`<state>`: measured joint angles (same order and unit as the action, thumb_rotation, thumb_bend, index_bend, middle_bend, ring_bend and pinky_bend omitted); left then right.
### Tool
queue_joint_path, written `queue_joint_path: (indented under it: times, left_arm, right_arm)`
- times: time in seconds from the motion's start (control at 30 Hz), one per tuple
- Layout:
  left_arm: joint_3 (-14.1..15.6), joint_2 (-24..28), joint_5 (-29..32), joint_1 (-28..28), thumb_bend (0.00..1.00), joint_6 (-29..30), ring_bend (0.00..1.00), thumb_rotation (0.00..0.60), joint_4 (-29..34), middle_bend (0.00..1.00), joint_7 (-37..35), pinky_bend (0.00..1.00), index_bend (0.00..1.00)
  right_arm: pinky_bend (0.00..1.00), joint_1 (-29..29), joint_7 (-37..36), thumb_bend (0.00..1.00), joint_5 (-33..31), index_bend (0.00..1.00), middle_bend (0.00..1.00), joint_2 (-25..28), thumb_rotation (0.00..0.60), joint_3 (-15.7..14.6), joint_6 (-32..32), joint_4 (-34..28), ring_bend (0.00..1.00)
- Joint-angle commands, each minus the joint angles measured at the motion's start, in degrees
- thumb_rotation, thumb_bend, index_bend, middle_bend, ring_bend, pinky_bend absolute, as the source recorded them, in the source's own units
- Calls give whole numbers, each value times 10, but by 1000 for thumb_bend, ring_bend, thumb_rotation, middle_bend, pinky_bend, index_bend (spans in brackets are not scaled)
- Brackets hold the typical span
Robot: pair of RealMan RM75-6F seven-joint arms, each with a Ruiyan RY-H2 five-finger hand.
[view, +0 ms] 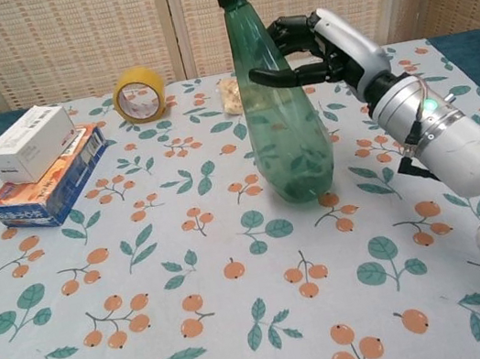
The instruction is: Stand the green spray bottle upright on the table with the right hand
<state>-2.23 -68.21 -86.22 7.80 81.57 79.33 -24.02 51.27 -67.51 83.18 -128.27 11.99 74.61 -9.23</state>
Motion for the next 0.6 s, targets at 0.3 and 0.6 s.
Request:
queue_joint_path:
  times: [0.3,0.6]
  left_arm:
    - [2,2,-3,1,301,-2,0,600,-5,0,-17,61,0]
    - [5,4,-10,1,301,2,0,600,1,0,-17,61,0]
  right_arm:
    - [212,-10,20,0,12,742,579,-6,600,-22,-16,4,275]
    - [212,-53,33,0,22,717,579,0,600,-40,18,-13,275]
